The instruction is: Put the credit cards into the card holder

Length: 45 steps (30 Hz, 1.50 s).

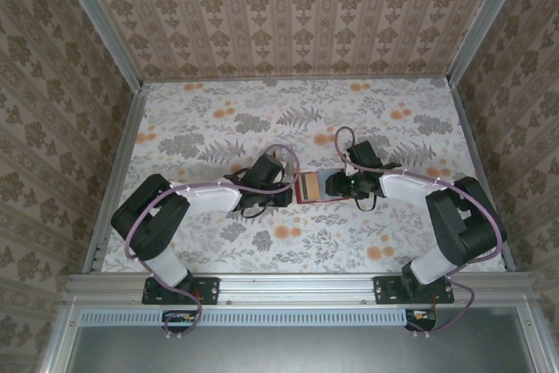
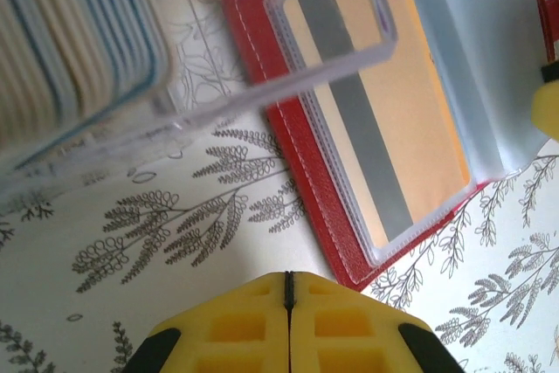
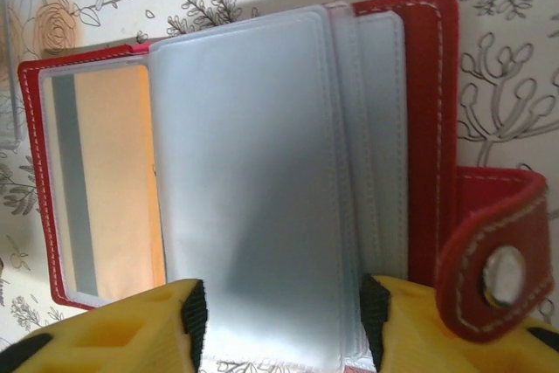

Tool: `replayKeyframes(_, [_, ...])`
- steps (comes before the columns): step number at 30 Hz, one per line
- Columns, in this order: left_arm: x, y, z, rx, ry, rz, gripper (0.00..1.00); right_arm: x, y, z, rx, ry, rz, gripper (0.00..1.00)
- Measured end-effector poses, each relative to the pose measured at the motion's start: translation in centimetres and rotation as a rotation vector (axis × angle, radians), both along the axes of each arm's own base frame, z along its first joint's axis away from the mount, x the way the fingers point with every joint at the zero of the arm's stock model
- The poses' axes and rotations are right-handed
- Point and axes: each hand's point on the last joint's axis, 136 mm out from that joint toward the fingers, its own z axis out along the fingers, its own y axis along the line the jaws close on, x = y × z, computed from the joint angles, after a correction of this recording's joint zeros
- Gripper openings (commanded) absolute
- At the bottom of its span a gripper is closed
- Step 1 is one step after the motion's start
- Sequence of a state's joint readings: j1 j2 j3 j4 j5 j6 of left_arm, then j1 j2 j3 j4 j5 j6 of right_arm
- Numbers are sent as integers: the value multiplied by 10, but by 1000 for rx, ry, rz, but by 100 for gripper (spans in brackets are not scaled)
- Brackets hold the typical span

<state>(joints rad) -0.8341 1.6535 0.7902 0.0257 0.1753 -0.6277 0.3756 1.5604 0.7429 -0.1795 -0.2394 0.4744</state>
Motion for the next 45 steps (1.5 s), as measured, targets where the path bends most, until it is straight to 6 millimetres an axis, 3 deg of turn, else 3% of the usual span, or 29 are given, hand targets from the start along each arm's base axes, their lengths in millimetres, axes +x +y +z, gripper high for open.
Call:
replayKeyframes(7, [-5,2,0,15,-1,-5,7,1,2,-1,10,2,6,33])
replayKeyframes(24, [-5,8,-2,51,-10,-9,7,-3,3,7,17,6,15,18])
replayKeyframes(29, [-5,8,-2,51,-9,-9,7,-1,4,11,23,-1,17,18])
replayKeyframes(33, [-5,8,-2,51,-9,-9,7,-2,6,11,31,3,23,31])
replayKeyframes(45, [-6,8,-3,53,-7,-10,8,3,25,31,162,-26,41,29])
